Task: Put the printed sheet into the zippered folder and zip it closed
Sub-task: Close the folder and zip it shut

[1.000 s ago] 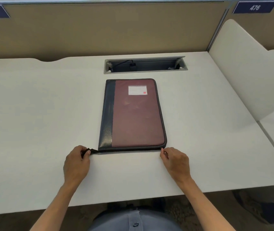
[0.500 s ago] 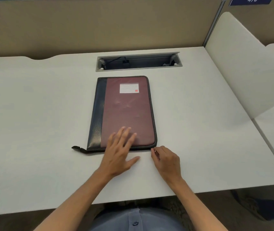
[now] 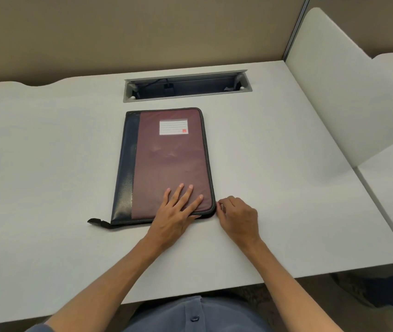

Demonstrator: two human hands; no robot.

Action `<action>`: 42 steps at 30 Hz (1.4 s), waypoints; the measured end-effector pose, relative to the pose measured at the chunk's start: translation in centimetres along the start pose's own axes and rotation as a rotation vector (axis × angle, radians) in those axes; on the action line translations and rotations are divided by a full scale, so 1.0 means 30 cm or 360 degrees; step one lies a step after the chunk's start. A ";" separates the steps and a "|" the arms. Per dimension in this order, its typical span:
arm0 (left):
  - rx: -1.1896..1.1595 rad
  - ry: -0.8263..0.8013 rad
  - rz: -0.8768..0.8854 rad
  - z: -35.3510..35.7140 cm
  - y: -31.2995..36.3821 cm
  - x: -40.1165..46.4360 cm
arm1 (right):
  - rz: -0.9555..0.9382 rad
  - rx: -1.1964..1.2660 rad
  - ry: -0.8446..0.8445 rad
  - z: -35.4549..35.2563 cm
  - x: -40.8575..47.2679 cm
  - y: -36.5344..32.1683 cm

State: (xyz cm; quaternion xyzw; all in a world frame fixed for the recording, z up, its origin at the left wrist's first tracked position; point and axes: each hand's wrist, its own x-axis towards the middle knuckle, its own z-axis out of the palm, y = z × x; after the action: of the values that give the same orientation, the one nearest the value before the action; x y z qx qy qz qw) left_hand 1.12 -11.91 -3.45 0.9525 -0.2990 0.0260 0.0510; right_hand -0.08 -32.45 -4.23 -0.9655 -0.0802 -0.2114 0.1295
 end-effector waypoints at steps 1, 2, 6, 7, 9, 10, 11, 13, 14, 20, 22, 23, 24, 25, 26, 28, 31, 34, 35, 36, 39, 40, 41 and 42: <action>0.0003 0.0012 0.0000 -0.002 0.001 0.003 | -0.0003 0.0000 -0.0003 0.007 0.013 0.007; 0.0008 0.0028 0.0003 -0.002 0.002 0.007 | -0.0004 0.0006 -0.0006 0.014 0.028 0.016; 0.0022 0.0048 0.0031 0.000 0.003 0.008 | 0.0041 0.0021 -0.0030 0.054 0.130 0.036; 0.0026 0.0045 0.0037 0.000 0.002 0.008 | 0.0051 0.0027 -0.0044 0.065 0.165 0.038; 0.0030 0.0063 0.0050 0.005 0.002 0.008 | 0.0050 0.0048 -0.0080 0.090 0.233 0.042; 0.0029 0.0083 0.0055 0.009 0.001 0.009 | 0.0046 0.0057 -0.0101 0.101 0.266 0.047; 0.0023 0.0104 0.0059 0.013 0.001 0.010 | 0.0042 0.0063 -0.0129 0.111 0.298 0.053; 0.0010 0.0132 0.0065 0.020 0.000 0.009 | 0.0024 0.0064 -0.0194 0.130 0.357 0.072; 0.0005 0.0139 0.0066 0.022 -0.002 0.008 | 0.0011 0.0061 -0.0220 0.141 0.382 0.080; -0.0029 0.0170 0.0082 0.036 -0.008 0.006 | 0.0026 0.0044 -0.0337 0.210 0.526 0.115; -0.0027 0.0184 0.0086 0.036 -0.010 0.009 | 0.0027 0.0023 -0.0366 0.228 0.569 0.123; -0.0023 0.0185 0.0086 0.035 -0.010 0.009 | 0.0028 0.0020 -0.0380 0.236 0.589 0.127; -0.0018 0.0184 0.0089 0.034 -0.010 0.010 | 0.0031 0.0018 -0.0394 0.244 0.611 0.130; -0.0015 0.0187 0.0091 0.033 -0.010 0.010 | 0.0035 0.0014 -0.0409 0.252 0.632 0.132; -0.0014 0.0194 0.0094 0.032 -0.010 0.010 | 0.0041 0.0008 -0.0428 0.260 0.654 0.133; -0.0022 0.0220 0.0097 0.031 -0.010 0.011 | 0.0051 -0.0009 -0.0460 0.275 0.701 0.134; -0.0029 0.0244 0.0093 0.033 -0.008 0.009 | 0.0054 -0.0037 -0.0495 0.299 0.772 0.137; 0.0007 0.0220 0.0096 0.034 -0.012 0.004 | 0.0068 -0.0052 -0.0506 0.319 0.839 0.149; 0.0019 0.0213 0.0098 0.034 -0.013 0.003 | 0.0071 -0.0058 -0.0506 0.325 0.859 0.154; 0.0026 0.0213 0.0097 0.036 -0.016 0.001 | 0.0075 -0.0061 -0.0505 0.332 0.877 0.160; 0.0044 0.0212 0.0097 0.038 -0.016 -0.002 | 0.0080 -0.0053 -0.0499 0.353 0.922 0.173; 0.0054 0.0203 0.0099 0.038 -0.015 -0.002 | 0.0078 -0.0047 -0.0496 0.362 0.934 0.175; 0.0062 0.0193 0.0099 0.039 -0.015 -0.002 | 0.0079 -0.0036 -0.0493 0.370 0.945 0.177; 0.0067 0.0181 0.0097 0.038 -0.015 -0.003 | 0.0086 -0.0021 -0.0487 0.378 0.955 0.179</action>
State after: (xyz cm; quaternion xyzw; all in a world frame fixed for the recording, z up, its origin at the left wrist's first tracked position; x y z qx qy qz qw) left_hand 1.33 -11.63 -4.63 0.9408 -0.3240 0.0879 0.0471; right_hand 31.18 -31.47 -3.04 -0.9890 -0.0717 -0.0587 0.1151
